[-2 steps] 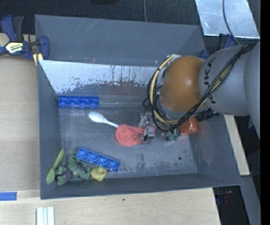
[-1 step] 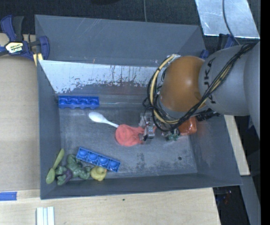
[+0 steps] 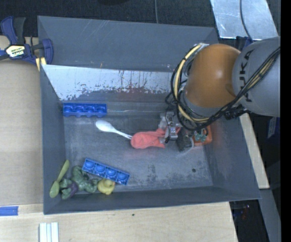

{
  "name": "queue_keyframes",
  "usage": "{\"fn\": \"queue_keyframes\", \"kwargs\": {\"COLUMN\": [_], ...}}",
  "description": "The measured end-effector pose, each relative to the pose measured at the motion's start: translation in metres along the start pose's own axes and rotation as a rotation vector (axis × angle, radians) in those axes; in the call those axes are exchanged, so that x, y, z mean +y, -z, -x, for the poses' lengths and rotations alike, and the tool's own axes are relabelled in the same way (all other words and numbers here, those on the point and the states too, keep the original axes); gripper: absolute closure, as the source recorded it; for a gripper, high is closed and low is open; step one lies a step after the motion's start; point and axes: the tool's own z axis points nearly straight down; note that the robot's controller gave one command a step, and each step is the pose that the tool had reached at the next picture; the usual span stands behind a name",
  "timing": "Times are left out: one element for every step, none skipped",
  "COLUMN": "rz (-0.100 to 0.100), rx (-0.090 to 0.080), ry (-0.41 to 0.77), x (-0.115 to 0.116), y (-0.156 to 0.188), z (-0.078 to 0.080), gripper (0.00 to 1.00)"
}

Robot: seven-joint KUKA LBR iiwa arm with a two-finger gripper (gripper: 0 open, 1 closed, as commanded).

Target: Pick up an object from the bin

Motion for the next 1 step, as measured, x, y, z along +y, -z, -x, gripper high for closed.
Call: {"fn": "queue_keyframes", "kwargs": {"rz": [0.001], "rx": [0.001], "ry": [-0.016], "x": [0.0020], "y": [0.0922], "z": [-0.0003], "gripper": [1.00]}}
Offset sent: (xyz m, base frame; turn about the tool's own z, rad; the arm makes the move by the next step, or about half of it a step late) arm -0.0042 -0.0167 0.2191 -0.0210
